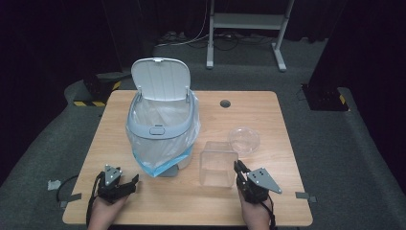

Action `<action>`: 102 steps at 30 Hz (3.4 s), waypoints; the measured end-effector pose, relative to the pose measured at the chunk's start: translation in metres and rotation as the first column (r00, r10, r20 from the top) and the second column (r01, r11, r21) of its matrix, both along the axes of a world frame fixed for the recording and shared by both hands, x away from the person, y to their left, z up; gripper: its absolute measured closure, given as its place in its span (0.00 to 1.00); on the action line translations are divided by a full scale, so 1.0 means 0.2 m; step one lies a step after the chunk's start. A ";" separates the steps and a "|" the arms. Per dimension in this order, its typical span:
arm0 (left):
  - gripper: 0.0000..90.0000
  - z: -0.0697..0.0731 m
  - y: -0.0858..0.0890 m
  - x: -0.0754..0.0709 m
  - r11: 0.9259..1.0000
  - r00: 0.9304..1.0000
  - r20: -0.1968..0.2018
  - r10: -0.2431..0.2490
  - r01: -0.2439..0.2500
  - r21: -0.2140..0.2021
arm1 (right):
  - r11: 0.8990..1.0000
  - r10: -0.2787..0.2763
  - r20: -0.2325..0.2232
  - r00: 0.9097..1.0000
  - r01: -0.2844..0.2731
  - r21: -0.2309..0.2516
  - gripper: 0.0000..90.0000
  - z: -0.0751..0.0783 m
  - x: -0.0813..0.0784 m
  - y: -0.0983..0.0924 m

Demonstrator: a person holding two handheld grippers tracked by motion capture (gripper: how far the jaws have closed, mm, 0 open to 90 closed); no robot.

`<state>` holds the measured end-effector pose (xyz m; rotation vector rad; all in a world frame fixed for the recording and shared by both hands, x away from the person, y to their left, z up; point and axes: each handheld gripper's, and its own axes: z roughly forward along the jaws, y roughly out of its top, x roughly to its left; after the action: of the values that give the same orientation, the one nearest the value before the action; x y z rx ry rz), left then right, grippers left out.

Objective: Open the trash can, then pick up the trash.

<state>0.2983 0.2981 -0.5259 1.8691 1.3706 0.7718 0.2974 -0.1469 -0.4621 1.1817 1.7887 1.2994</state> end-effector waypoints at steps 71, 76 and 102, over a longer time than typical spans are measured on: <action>0.15 -0.02 0.00 0.06 0.998 0.990 -0.129 -0.054 0.050 -0.036 | 0.990 0.096 0.076 0.993 -0.103 0.094 0.95 0.10 -0.02 -0.01; 0.15 -0.02 0.00 0.06 0.998 0.990 -0.131 -0.058 0.054 -0.037 | 0.992 0.081 0.088 0.993 -0.089 0.089 0.95 0.13 -0.01 0.00; 0.14 -0.02 0.00 0.05 0.997 0.989 -0.131 -0.072 0.068 -0.037 | 0.991 0.054 0.195 0.979 -0.076 0.109 0.95 0.42 0.04 0.04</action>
<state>0.3089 0.2979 -0.5293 1.9621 1.3820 0.5962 0.3052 -0.1380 -0.3784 1.0267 1.6435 1.5192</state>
